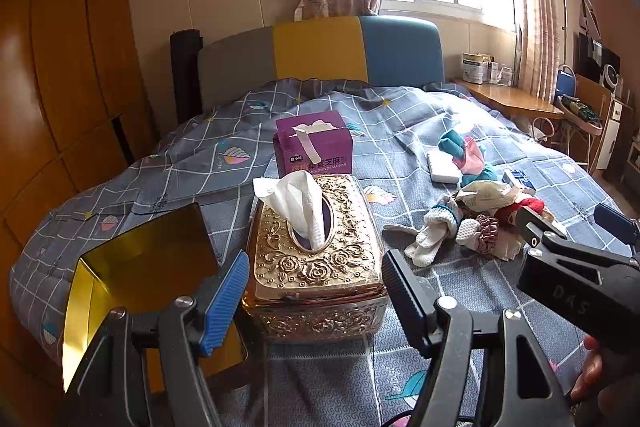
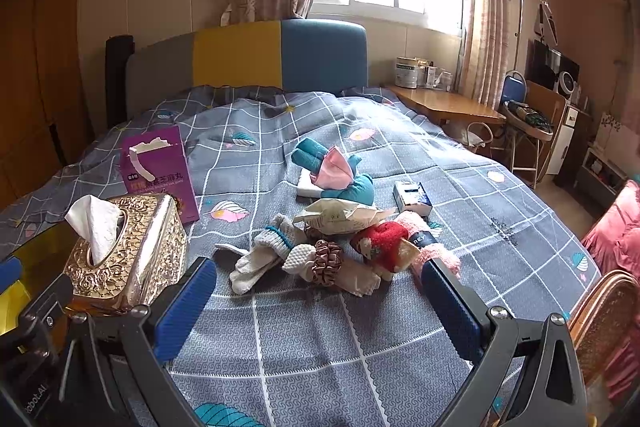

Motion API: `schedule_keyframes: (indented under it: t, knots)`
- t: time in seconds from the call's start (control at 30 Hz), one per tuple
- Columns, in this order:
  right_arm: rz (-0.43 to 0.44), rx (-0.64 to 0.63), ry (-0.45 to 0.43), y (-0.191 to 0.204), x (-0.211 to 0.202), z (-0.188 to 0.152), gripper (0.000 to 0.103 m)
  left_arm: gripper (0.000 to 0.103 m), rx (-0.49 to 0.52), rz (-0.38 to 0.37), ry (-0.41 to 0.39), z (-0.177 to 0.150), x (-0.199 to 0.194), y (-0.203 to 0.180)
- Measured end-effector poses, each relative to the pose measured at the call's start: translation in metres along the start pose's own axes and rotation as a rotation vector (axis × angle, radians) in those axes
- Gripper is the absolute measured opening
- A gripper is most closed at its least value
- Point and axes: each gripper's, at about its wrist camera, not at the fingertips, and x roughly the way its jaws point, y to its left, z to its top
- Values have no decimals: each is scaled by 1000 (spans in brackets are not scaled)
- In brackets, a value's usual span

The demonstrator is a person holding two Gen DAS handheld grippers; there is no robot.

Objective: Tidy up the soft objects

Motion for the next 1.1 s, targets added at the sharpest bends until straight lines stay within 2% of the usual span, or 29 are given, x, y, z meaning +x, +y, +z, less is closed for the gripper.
schedule_keyframes:
  t: [1.1]
  knots:
    - [-18,30,2,-15,4,-1,103,70,25,-22,11,-1,-1,-8]
